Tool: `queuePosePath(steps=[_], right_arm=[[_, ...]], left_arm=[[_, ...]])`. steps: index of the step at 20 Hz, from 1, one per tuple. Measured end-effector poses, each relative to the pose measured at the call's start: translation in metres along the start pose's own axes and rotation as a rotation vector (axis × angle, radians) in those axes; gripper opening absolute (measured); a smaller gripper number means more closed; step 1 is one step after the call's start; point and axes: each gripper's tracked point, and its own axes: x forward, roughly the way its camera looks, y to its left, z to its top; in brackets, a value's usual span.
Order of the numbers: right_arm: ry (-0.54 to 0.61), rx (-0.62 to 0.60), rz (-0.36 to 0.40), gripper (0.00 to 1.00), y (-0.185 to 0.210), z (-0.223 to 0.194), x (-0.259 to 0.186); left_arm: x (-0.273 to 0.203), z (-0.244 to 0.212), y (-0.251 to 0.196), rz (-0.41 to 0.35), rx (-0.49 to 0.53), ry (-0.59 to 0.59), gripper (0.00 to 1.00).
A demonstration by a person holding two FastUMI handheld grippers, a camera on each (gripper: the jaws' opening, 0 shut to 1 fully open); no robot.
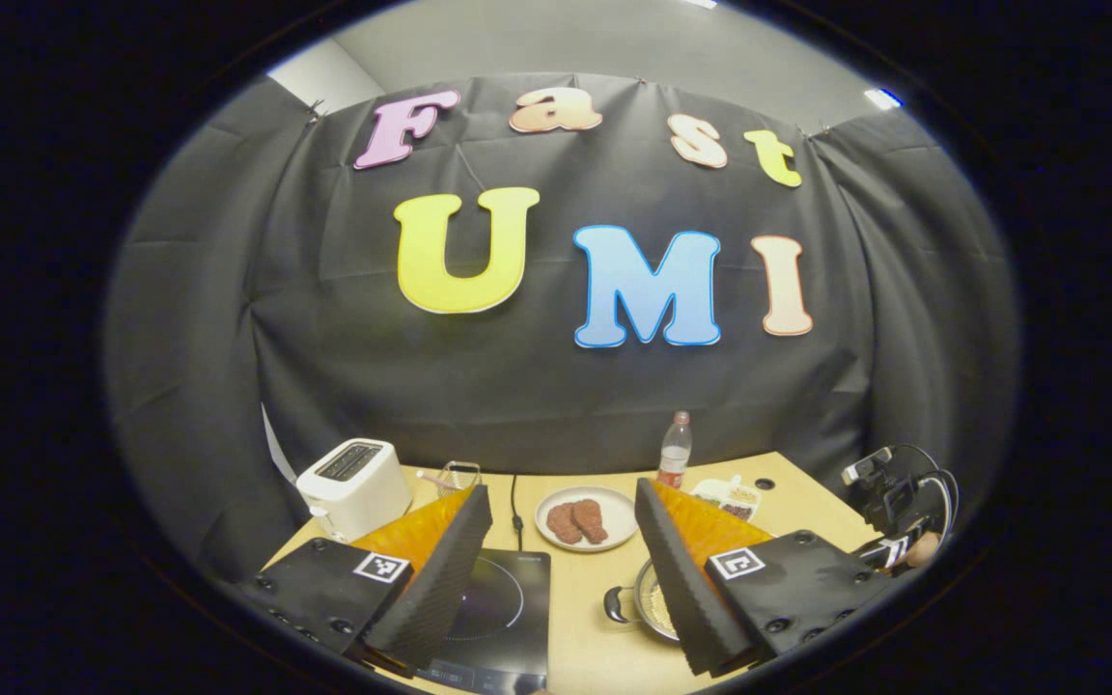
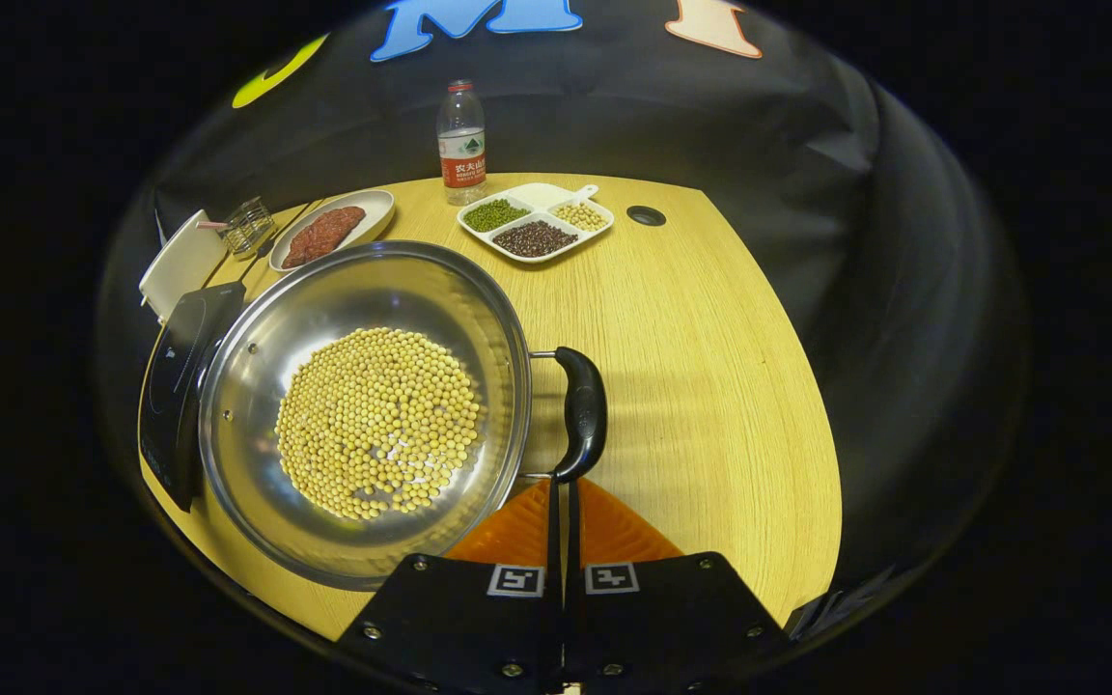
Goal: First push the handle of the pot to place it horizontally, then grasp the pot with both hands and set it on the induction cooktop.
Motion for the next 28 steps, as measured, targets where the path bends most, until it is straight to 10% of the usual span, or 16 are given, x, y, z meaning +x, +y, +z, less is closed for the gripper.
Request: queuePosePath(steps=[6, 9, 12, 28], right_arm=[[-0.053, -0.004, 0.003, 0.04, -0.005, 0.004, -0.008], [-0.129, 0.014, 0.018, 0.36, -0.009, 0.014, -0.035], [-0.206, 0.068, 0.040, 0.98, -0.010, 0.027, -0.051], [-0.262, 0.062, 0.084, 0.98, -0.008, 0.058, -0.003]], left_arm=[[0.010, -0.015, -0.009, -0.019, -0.020, 0.028, 0.95], [0.017, -0.029, -0.018, -0.040, -0.032, 0.050, 0.95], [0.026, -0.044, -0.029, -0.049, -0.042, 0.081, 0.95], [0.114, -0.230, -0.098, -0.110, -0.009, 0.427, 0.98]])
